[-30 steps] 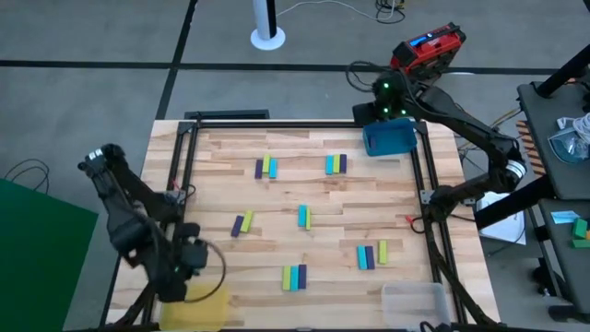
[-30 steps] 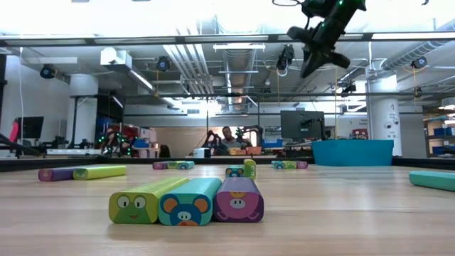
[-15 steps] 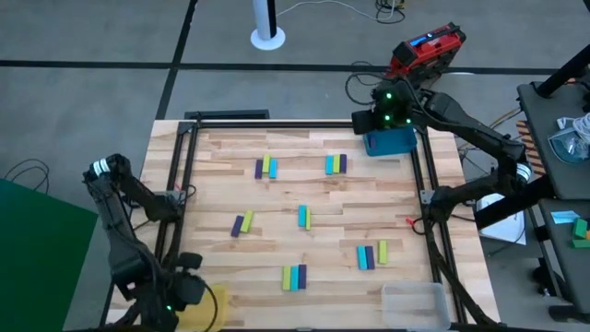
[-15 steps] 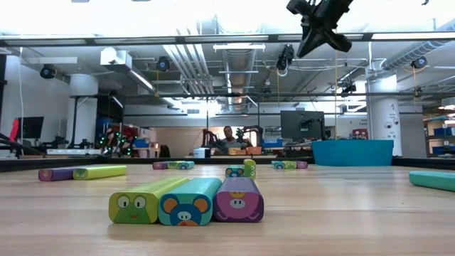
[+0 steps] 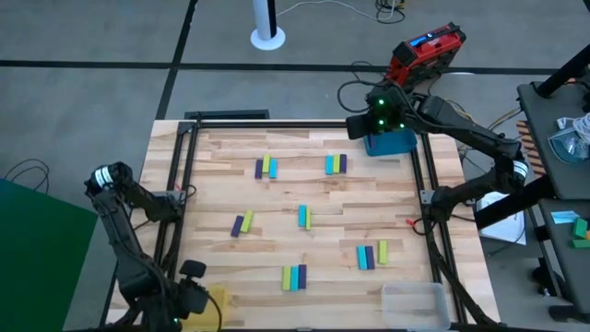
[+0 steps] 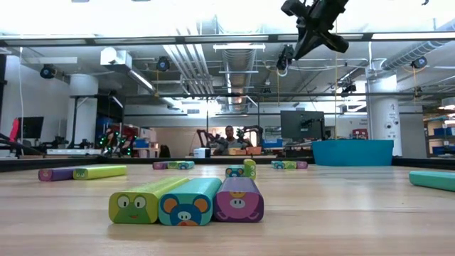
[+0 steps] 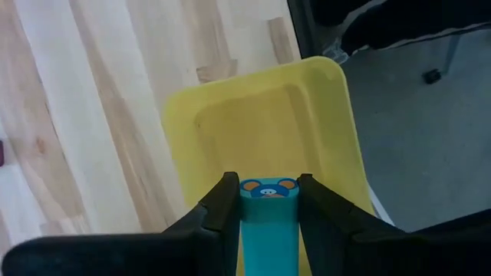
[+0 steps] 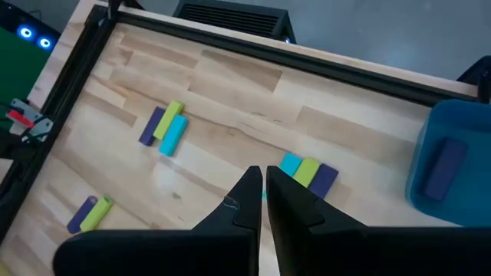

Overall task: Sort blocks
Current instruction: Put the light blue block into the yellow bin, then put the green block into the transparent bin, then put the violet block into the blue bin

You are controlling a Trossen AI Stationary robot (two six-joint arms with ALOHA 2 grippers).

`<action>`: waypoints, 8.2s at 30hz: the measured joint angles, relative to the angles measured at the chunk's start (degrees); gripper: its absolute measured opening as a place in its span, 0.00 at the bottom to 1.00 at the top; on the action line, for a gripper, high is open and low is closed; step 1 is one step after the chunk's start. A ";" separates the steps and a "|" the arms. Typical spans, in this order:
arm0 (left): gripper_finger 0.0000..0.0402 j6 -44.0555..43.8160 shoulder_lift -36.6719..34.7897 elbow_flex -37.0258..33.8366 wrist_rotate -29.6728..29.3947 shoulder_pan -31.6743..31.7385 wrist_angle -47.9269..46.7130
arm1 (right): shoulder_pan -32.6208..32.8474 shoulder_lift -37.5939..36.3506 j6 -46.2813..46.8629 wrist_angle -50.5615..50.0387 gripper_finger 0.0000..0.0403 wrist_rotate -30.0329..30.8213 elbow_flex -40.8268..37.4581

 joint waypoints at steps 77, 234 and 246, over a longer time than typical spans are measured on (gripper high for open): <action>0.40 -4.29 -28.33 -20.55 3.13 57.39 6.05 | 14.75 7.34 3.74 -29.42 0.03 -8.92 8.45; 0.40 1.98 -19.59 -17.88 -0.59 63.98 8.59 | 86.62 11.62 9.17 0.30 0.53 -15.18 -14.19; 0.40 2.00 -19.59 -17.88 0.55 63.98 8.61 | 74.36 2.53 10.45 -2.32 0.34 -6.41 -14.19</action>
